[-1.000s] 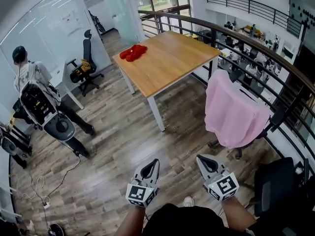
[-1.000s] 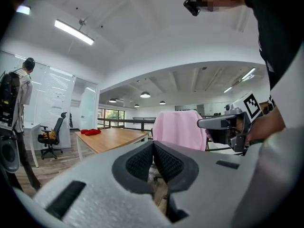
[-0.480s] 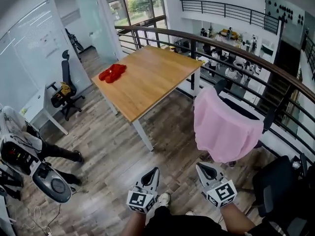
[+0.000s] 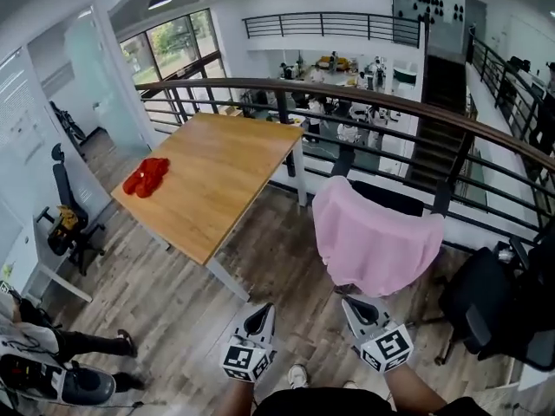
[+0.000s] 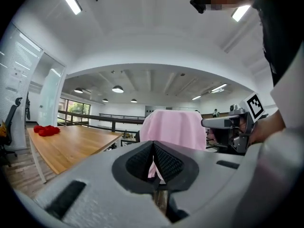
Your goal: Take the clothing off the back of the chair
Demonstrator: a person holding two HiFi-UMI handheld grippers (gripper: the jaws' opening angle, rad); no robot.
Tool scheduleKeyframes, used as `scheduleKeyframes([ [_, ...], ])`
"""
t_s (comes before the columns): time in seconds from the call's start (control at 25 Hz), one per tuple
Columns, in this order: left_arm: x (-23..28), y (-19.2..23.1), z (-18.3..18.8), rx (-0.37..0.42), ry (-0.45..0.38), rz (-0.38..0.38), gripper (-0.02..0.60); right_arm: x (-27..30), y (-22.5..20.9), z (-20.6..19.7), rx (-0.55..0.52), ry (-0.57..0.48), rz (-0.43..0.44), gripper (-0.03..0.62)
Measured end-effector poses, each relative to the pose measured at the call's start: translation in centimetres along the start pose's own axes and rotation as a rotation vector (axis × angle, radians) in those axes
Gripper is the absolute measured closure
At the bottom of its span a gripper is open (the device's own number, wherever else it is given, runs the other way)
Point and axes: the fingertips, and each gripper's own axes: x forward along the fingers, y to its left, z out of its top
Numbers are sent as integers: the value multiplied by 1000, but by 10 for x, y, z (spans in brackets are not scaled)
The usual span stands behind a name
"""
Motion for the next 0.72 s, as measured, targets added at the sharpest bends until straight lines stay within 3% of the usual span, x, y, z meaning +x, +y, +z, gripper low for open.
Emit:
scheduleKeyframes([
  [0.36,33,4,-11,-3,9,-213,566,-12,-4,-10,12,20,-218,589],
  [0.72,80,-17,-1,-9,-3,-355,566,-44,-34,-5,25,33,-411,589],
])
